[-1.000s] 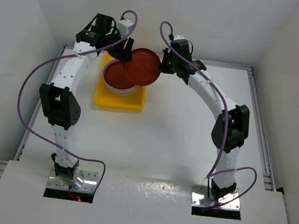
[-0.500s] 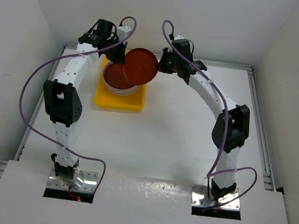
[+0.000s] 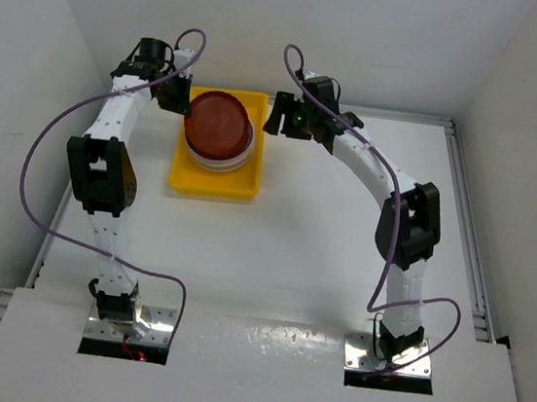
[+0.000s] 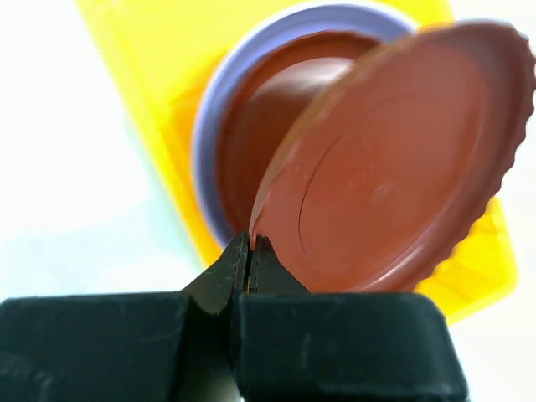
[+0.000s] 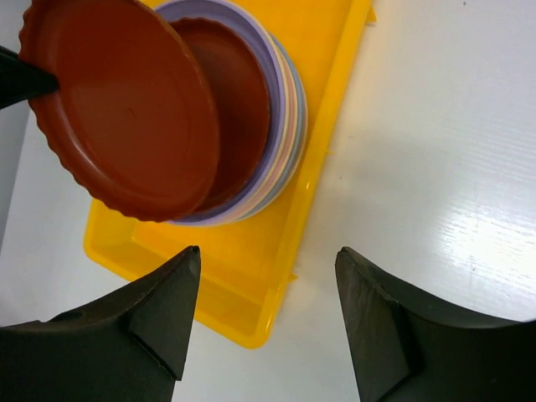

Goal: Place the plates into the plastic bin on the countertop

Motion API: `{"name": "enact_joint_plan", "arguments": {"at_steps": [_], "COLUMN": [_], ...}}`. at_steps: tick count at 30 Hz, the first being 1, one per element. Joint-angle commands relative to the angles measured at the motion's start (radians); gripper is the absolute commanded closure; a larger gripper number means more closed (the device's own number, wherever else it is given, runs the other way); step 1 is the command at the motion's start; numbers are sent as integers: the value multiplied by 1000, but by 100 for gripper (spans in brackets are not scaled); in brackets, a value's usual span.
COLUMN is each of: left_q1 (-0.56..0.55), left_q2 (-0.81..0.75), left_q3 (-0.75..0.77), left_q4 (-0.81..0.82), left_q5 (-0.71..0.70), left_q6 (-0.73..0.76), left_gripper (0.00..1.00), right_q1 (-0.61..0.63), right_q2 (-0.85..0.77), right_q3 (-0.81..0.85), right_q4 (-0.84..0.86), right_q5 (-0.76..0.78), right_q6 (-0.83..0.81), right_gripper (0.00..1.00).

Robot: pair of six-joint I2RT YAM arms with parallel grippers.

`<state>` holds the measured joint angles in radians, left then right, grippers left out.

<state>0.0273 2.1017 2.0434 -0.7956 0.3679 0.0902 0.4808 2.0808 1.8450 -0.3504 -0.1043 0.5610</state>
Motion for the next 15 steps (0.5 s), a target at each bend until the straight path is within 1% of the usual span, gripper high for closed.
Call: {"name": "enact_joint_plan", "arguments": {"at_steps": [1,4,7,15], "left_q1": [-6,-6,-6,-26], "left_q2": [38,66,107,139], "left_q3": [40,49,49,70], "left_q4": [19,19,19,39], "left_q5": [-12,-44,-44,-122], "left_q6": [-23,-23,-23,-14], "left_gripper": [100,100,100,100], "right_q1": [-7,-18,-31,-51], "right_q2": [-47,-71,-97,-136], "right_q3": [-21,-38,-88,-136], "right_q4": [19,11,14,11], "right_q5": [21,31,49,69], "right_q6": [-26,-26,-23,-16], "right_gripper": [35,35,35,35]}}
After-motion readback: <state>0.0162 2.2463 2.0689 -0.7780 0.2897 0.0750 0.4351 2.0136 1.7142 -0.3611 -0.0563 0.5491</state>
